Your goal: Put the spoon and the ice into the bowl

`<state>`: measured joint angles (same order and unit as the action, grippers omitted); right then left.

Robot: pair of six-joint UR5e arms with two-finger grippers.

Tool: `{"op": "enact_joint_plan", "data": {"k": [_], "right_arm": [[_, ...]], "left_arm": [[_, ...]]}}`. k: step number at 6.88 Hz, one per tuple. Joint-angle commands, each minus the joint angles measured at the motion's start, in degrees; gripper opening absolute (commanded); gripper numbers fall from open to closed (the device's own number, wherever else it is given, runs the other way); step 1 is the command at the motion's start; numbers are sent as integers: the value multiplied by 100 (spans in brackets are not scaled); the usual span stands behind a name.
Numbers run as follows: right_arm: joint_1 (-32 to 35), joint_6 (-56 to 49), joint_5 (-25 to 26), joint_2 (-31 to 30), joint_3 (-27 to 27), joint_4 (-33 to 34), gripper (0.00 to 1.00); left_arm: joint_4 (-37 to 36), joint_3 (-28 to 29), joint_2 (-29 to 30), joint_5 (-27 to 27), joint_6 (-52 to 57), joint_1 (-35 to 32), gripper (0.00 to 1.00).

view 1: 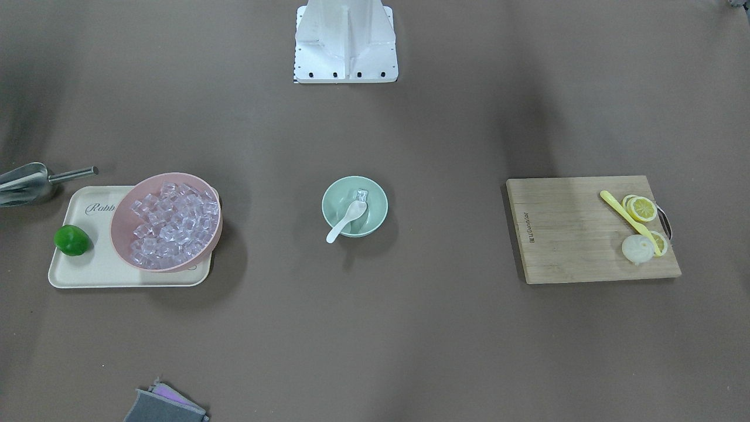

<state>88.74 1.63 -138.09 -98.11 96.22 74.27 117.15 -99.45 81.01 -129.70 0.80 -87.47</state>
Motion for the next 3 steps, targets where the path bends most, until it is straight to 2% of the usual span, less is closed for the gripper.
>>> {"op": "enact_joint_plan", "data": {"k": [1, 3], "right_arm": [[38, 4, -42, -85, 63, -9, 100], [38, 47, -60, -94, 108, 0, 100]], "left_arm": [[-26, 66, 351, 24, -10, 28, 98], [9, 40, 310, -11, 8, 19, 98]]}}
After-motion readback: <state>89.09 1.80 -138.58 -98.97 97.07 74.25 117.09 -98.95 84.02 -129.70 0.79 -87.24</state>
